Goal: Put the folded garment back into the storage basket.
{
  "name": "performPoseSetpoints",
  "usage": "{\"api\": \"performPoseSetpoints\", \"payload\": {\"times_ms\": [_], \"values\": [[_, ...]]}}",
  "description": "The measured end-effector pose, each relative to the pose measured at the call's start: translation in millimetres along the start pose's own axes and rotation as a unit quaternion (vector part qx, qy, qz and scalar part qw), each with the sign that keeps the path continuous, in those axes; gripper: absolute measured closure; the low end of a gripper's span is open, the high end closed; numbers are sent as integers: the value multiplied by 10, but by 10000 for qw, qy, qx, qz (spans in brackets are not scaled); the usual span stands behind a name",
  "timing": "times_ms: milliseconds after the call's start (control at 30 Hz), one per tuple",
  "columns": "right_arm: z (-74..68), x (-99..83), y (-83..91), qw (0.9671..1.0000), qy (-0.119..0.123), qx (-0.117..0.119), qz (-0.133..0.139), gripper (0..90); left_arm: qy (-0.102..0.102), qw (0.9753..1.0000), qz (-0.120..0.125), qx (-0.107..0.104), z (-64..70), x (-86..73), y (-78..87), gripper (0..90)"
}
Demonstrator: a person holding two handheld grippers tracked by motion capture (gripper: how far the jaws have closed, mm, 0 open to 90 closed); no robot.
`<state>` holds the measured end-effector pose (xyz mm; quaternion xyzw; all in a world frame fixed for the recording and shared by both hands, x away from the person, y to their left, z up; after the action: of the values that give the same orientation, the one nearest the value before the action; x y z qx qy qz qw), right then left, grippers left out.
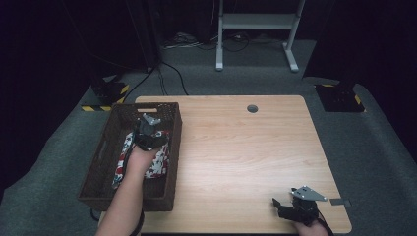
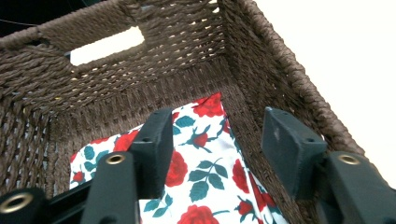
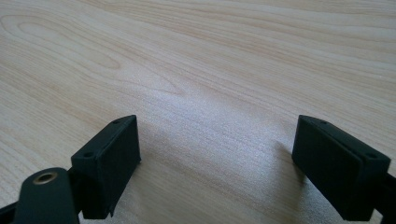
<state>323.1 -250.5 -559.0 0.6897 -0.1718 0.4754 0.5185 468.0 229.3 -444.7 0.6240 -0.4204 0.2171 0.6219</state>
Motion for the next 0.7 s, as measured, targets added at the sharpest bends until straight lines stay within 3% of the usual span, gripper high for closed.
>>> {"api": "performPoseSetpoints", "payload": {"times_ms": [67,233,333,700], "values": [[-1,0,-1,10000,10,-2,-3,147,99,9999,50,-56,-21,-12,29,385],[3,1,0,10000,4,6,9,148,129,9999,-26,-113,-49,-75,59,335],[4,1,0,10000,5,8,10,148,261,9997,1,-26,-71,-95,70,284],[2,0,0,10000,0,1,4,148,406,9991,-2,-106,-109,-200,94,211]]}}
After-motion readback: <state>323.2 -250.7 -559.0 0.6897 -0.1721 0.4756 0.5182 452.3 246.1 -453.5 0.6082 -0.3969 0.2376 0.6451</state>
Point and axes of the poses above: each handheld gripper's, and its own axes: y roughly backward along the jaws, x roughly out of its top, z roughly to its right, the point moved 4 cm from there along -y, roughly forward along the jaws, and after that the axes turned 9 degrees about z, right-handed, at the moved point
